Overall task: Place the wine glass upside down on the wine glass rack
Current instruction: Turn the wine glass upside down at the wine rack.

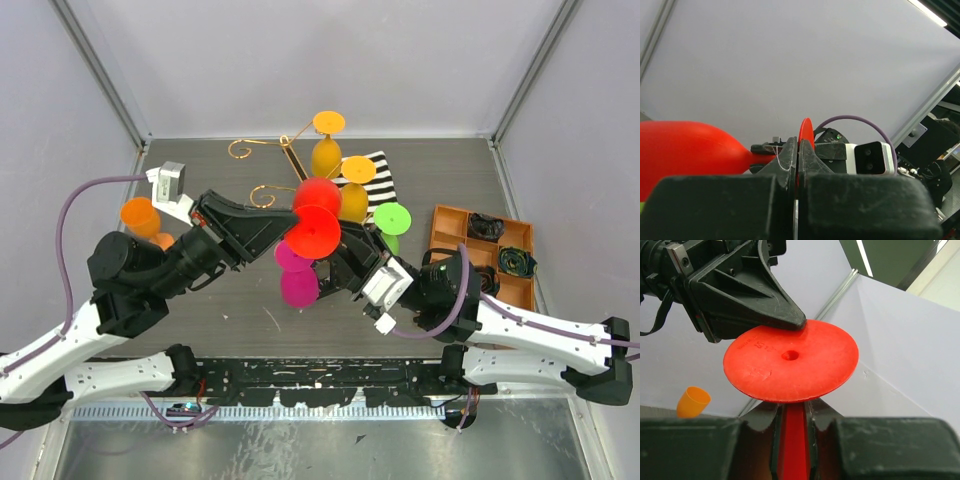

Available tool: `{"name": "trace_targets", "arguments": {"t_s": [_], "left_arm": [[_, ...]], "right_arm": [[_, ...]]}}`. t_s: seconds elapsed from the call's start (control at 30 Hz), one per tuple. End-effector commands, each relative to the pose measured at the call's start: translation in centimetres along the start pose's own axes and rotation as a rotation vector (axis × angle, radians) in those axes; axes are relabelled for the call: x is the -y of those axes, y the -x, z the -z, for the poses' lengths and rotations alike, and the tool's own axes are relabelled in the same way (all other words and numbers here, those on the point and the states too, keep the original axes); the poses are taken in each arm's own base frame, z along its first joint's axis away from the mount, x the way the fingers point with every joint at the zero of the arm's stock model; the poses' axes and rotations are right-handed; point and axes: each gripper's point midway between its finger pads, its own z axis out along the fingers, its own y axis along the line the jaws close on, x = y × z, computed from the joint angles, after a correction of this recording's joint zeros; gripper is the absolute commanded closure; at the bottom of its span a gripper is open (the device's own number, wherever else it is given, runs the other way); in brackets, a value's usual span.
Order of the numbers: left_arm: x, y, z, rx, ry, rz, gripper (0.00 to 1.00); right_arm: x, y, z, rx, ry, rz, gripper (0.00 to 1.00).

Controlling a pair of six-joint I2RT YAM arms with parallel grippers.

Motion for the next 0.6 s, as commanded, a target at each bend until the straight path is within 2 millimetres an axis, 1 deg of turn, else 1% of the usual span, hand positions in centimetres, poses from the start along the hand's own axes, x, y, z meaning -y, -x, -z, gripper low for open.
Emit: {"name": "trace_targets", "arguments": {"t_s": [0.0,0.03,0.1,0.17,0.27,0.4,0.43,0.5,0.57], "left_arm": [[1.4,1.3,0.1,0.041,-0.049,0.004,1.0],[1.4,1.2,0.1,0.041,-0.049,0.004,1.0],[1.3,1.3,0.2,0.043,-0.048,0.003,1.0],[1.3,1.3,0.2,0.043,-0.048,0.002,1.0],[1.4,1.5,0.3,0.05,-0.05,0.0,1.0],[1.6,1.7,0.5,0.057,-0.057,-0.004,1.0],[1.7,1.7,0.5,0.058,-0.059,-0.007,1.0],[1.7,2.0,0.6,0.065,-0.057,-0.017,1.0],[1.6,2.2,0.8,0.071,-0.054,-0.032,1.0]], "right_arm": [[2.0,1.1,0.0,0.031,-0.072,0.023,0.99],[2.1,1.1,0.1,0.03,-0.073,0.023,0.95],[2.1,1.1,0.3,0.027,-0.077,0.019,0.83],[2.1,1.0,0.6,0.026,-0.08,0.011,0.76],[2.1,1.1,0.9,0.024,-0.078,0.001,0.61],[1.8,0.5,1.7,-0.013,-0.064,-0.016,0.44],[1.8,0.3,1.9,-0.023,-0.066,-0.023,0.4],[1.9,0.0,2.6,-0.039,-0.083,-0.059,0.39],[2.3,0.2,3.4,-0.043,-0.104,-0.123,0.37]]}}
